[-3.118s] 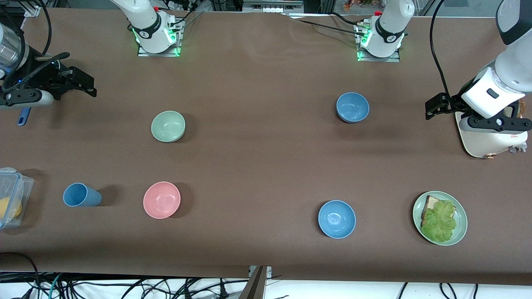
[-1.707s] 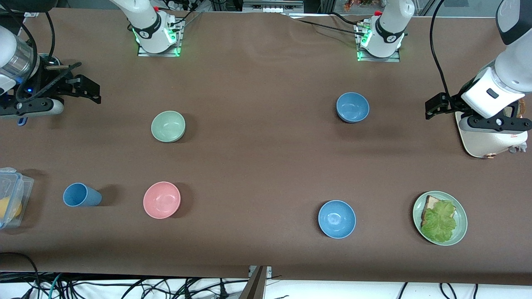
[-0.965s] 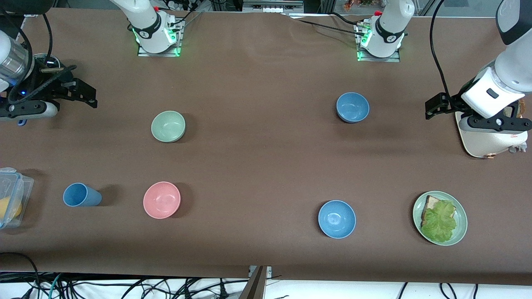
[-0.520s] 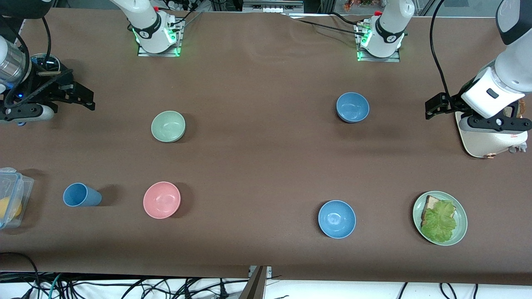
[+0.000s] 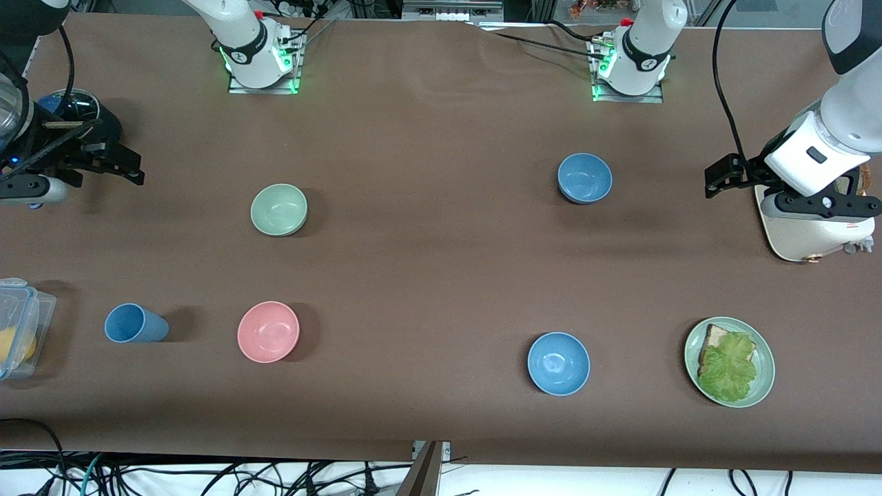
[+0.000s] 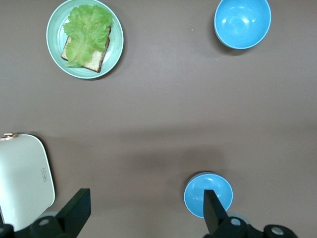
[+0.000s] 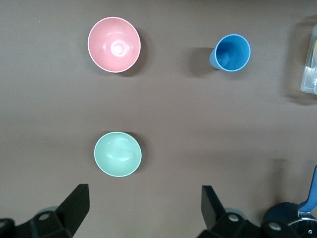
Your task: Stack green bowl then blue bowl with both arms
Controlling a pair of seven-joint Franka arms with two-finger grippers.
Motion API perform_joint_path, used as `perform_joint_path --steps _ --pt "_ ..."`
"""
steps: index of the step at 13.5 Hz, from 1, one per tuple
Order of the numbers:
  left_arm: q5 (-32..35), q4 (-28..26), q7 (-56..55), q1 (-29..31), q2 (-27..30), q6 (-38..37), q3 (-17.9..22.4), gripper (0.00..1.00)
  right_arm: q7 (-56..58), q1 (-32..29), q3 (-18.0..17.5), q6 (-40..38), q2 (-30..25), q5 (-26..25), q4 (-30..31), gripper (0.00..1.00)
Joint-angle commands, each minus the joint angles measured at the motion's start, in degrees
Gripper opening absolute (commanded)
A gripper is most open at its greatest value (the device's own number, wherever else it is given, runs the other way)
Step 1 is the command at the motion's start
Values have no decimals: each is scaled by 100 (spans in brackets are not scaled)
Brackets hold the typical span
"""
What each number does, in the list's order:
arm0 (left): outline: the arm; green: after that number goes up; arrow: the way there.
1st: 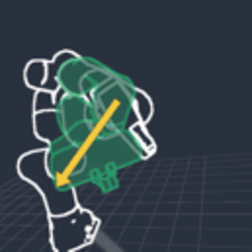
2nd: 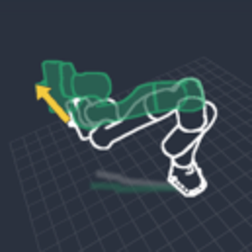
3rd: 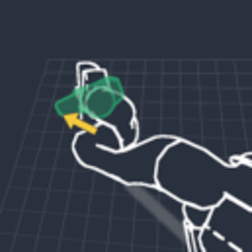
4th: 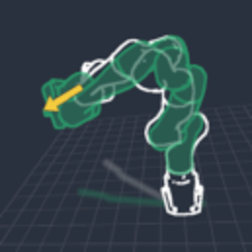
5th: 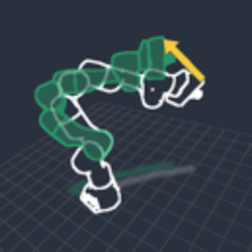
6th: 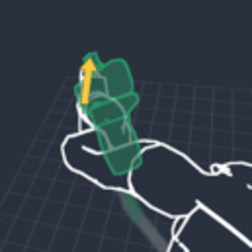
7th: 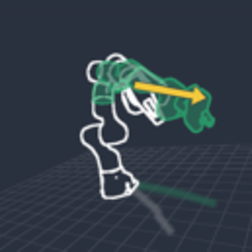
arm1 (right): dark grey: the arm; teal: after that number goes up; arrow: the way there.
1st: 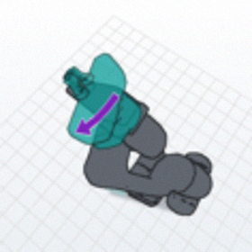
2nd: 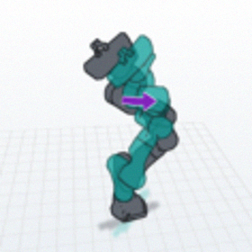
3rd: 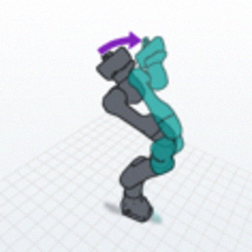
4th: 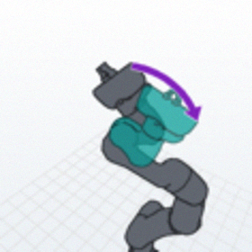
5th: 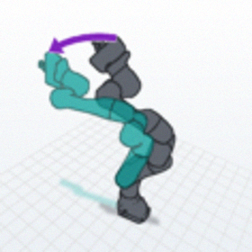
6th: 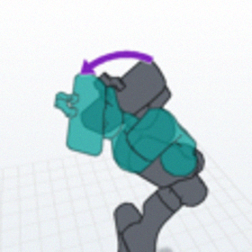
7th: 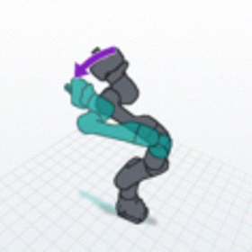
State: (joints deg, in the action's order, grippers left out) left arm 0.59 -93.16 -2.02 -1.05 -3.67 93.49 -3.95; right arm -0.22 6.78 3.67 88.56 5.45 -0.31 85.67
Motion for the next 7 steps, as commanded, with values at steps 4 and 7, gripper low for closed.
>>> perform_joint_path --steps 4,7 --pt "-200 70 -35 -18 -2 -94 35 100 -14 -27 -15 -23 26 198 -103 100" --pt "-200 70 -35 -18 -2 -94 35 100 -22 -36 55 -6 26 216 -112 100"
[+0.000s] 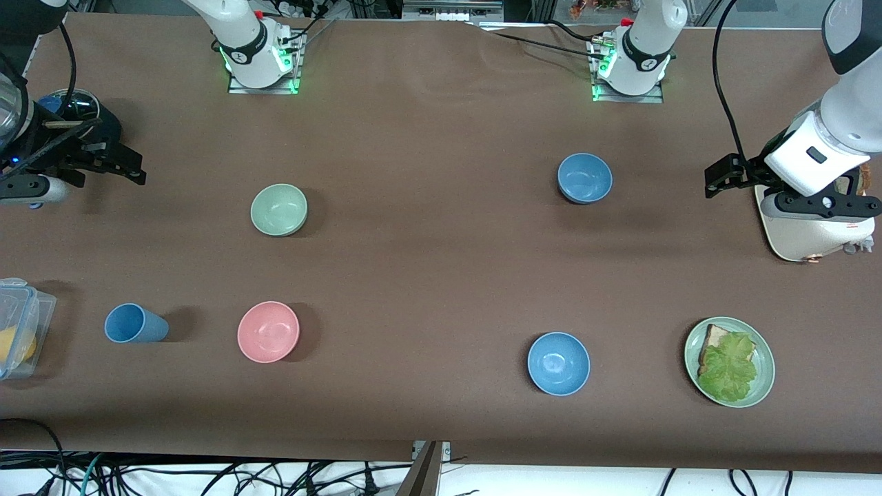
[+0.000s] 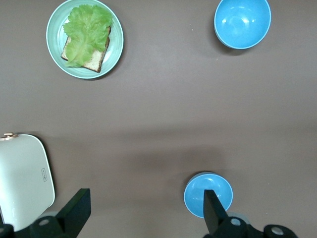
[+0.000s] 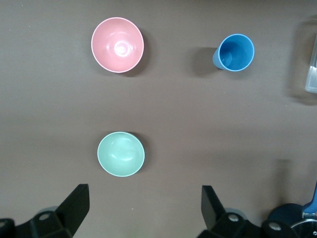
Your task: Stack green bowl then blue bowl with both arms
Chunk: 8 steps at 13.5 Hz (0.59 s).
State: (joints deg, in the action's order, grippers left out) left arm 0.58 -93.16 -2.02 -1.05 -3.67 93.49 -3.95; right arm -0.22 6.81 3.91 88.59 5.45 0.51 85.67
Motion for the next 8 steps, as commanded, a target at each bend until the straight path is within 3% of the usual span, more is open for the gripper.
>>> perform_joint_path --steps 1,8 --pt "-199 79 -35 -18 -2 -94 35 100 -48 -22 13 27 35 168 -103 100" --pt "-199 70 -35 -18 -2 -94 35 100 48 -31 5 185 237 370 -94 100"
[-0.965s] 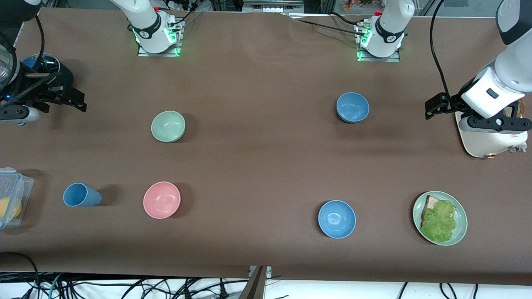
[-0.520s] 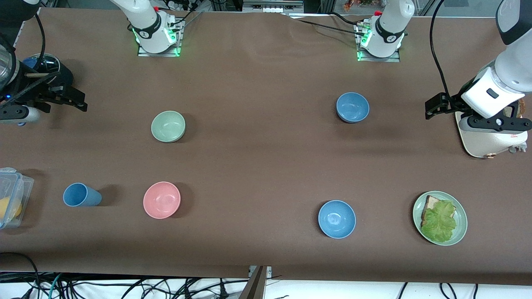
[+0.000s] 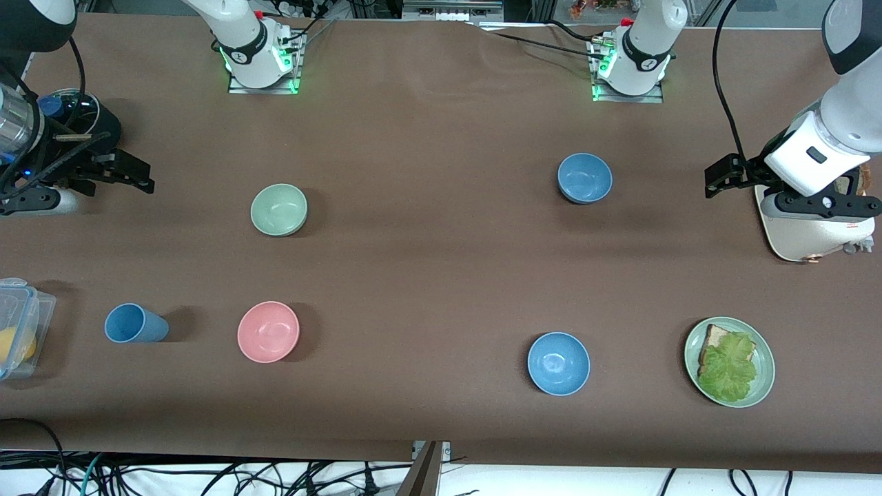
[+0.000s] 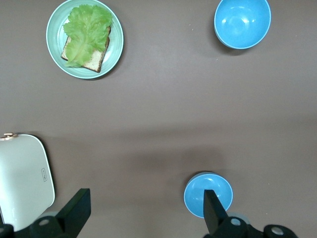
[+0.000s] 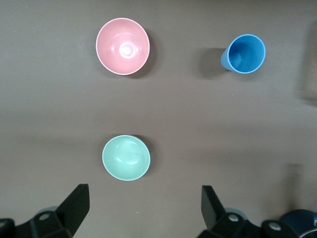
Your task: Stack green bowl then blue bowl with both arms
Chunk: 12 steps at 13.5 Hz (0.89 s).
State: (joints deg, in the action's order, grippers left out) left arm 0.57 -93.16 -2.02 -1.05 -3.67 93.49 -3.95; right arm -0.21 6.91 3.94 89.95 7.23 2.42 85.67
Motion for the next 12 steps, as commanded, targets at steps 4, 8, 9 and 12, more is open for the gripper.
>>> perform_joint_path --steps 4,8,9,12 --pt "-198 79 -35 -18 -2 -94 34 100 47 -23 1 5 165 180 -86 100" --pt "-198 70 -35 -18 -2 -94 34 100 38 108 -34 -126 543 48 1 100" --pt "-198 70 -35 -18 -2 -94 34 100 29 109 -34 -162 560 48 2 100" --pt "-198 70 -35 -18 -2 -94 34 100 -41 135 -34 135 552 74 438 100"
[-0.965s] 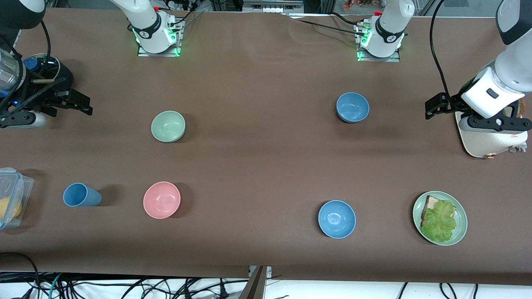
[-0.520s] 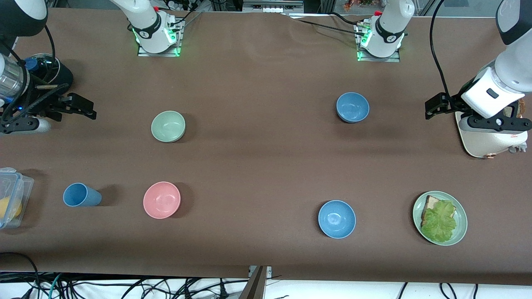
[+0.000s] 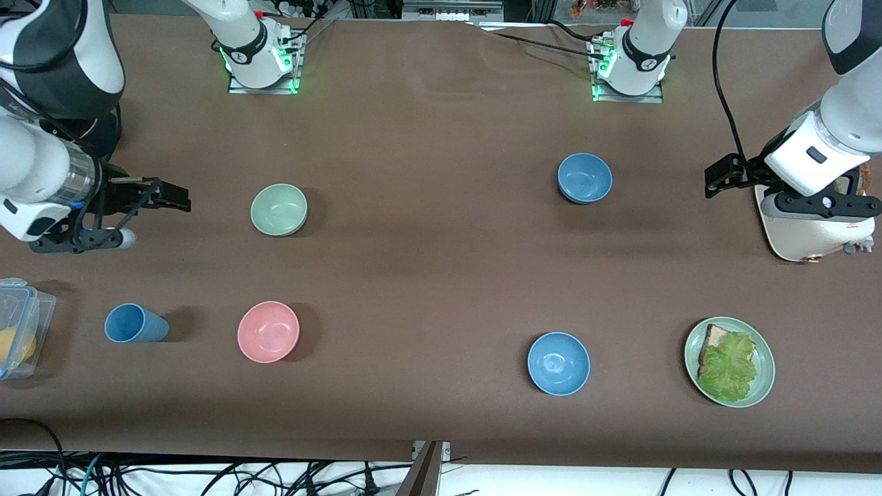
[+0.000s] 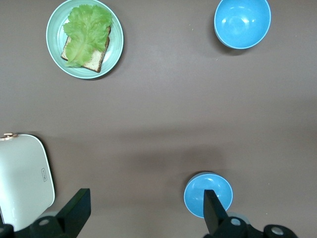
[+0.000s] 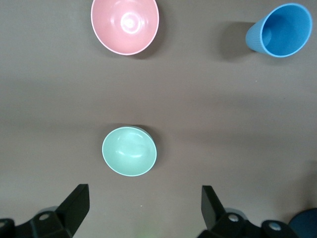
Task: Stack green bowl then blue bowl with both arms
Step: 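Reach the right gripper down to the rim of the green bowl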
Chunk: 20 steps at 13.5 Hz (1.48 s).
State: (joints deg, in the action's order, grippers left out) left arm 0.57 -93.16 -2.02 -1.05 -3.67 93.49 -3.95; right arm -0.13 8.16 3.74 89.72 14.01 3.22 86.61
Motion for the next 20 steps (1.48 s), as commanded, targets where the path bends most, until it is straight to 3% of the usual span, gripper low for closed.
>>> perform_joint_path --steps 1,4,5,11,15,17,20 --pt "-197 70 -35 -18 -2 -94 34 100 -58 10 -14 413 -275 3 826 100" --pt "-197 70 -26 -18 -2 -94 43 100 -66 36 -31 1817 -1205 -23 2908 100" --pt "-197 70 -26 -18 -2 -94 43 100 -66 19 -66 2178 -1286 -23 3297 99" --pt "-197 70 -26 -18 -2 -102 34 100 -84 36 -216 4296 -1112 30 4872 98" --pt "-206 70 -35 -18 -2 -102 34 100 -75 19 -225 5282 -409 30 4988 95" --pt "-197 70 -35 -18 -2 -102 34 100 -84 36 -233 5704 -268 30 5154 83" --pt "-206 70 -35 -18 -2 -102 34 100 -84 36 -286 5900 -153 39 5225 49"
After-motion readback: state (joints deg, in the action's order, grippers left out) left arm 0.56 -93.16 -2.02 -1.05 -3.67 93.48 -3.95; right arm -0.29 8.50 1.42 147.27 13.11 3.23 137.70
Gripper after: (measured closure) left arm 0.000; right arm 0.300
